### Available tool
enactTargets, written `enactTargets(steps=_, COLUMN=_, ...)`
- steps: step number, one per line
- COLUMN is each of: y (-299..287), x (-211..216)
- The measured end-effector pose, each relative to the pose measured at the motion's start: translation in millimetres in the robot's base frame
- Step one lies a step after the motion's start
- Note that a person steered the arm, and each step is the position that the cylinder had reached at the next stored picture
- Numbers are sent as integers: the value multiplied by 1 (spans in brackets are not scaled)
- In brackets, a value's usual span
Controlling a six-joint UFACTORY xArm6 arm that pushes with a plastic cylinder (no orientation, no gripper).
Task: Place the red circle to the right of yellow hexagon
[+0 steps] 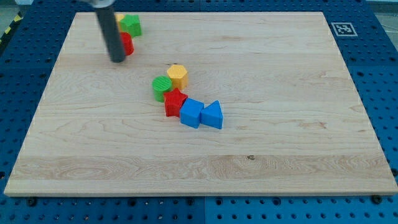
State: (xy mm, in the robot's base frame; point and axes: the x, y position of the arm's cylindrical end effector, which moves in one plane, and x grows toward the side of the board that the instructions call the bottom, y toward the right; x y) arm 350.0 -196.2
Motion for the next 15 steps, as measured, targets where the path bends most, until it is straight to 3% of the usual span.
enactTargets(steps=1, y=-51, x=-13)
enactTargets(steps=2, y=-33, x=-47)
enactTargets(steps=3, y=24, x=-45)
enactTargets(steps=5, y=215, x=-27)
enactTargets(steps=7, y=247, x=-49)
enactTargets(steps=9, y=268, x=34)
enactTargets(steps=11, y=336, x=31)
enactTargets(steps=12, y=334, x=31)
enactTargets(steps=13, y=331, x=-8)
enactTargets(steps=14, y=301, x=0)
enactTargets(steps=15, y=291, x=42)
